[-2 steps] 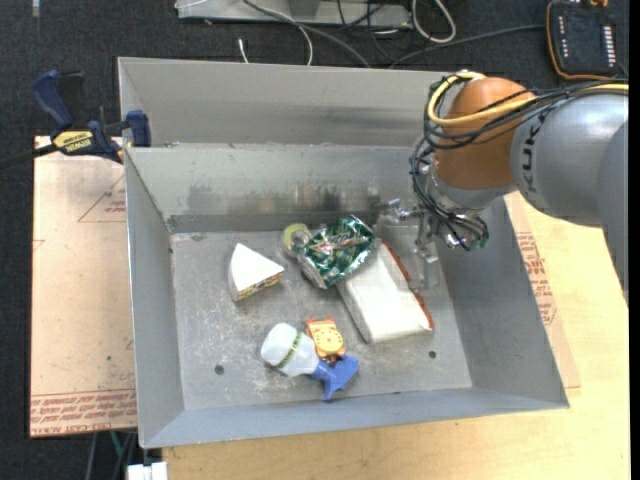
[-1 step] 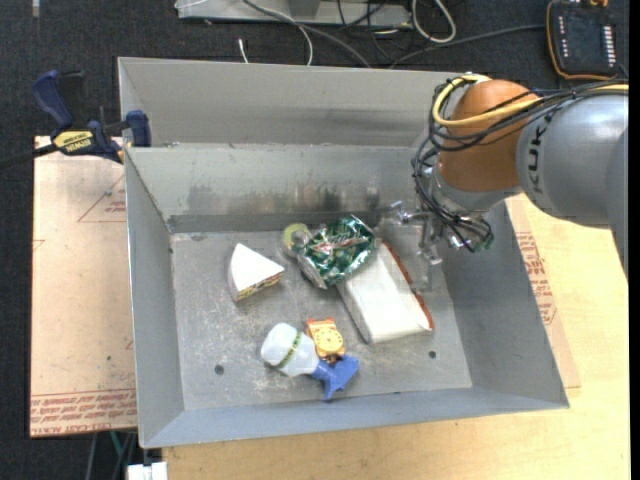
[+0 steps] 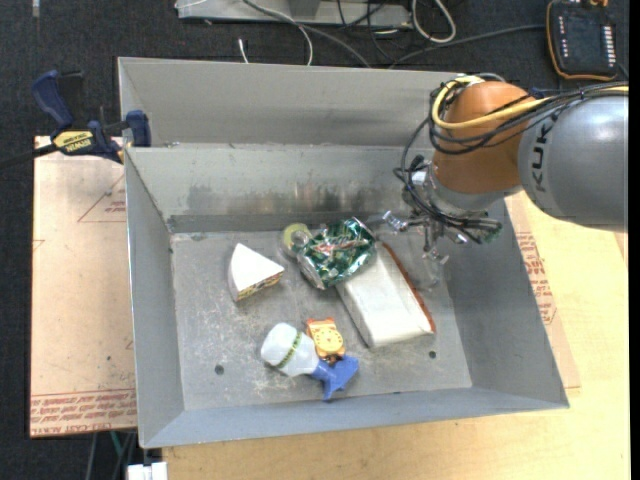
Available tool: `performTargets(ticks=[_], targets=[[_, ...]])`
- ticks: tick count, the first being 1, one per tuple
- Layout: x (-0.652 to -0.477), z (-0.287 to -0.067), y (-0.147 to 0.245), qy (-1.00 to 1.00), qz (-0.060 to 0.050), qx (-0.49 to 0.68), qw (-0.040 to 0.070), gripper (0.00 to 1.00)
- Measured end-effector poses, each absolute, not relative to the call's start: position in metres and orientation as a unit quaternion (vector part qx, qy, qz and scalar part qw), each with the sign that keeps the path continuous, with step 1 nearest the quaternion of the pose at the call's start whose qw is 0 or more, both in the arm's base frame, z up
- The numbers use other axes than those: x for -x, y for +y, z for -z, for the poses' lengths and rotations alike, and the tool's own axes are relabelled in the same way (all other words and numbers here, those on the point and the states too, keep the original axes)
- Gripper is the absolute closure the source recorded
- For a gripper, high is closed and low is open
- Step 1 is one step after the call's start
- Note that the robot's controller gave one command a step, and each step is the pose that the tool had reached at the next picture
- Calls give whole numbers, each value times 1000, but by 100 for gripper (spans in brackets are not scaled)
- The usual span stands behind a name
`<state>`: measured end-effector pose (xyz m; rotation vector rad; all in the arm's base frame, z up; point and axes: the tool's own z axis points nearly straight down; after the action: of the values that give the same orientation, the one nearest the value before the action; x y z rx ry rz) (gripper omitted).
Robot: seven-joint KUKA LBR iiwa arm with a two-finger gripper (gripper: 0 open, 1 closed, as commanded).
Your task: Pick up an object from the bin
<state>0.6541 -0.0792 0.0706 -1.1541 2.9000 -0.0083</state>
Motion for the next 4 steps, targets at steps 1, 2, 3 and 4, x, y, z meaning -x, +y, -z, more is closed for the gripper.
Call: performTargets(ticks=[1,2,3,4], targets=[[-649,-79,-34,950,1,312,10,100],[-649,-79,-34,950,1,312,10,100],[-654,-75,-11,937,2,348,11,100],[-646,-73,-5,940,3,342,14,100]])
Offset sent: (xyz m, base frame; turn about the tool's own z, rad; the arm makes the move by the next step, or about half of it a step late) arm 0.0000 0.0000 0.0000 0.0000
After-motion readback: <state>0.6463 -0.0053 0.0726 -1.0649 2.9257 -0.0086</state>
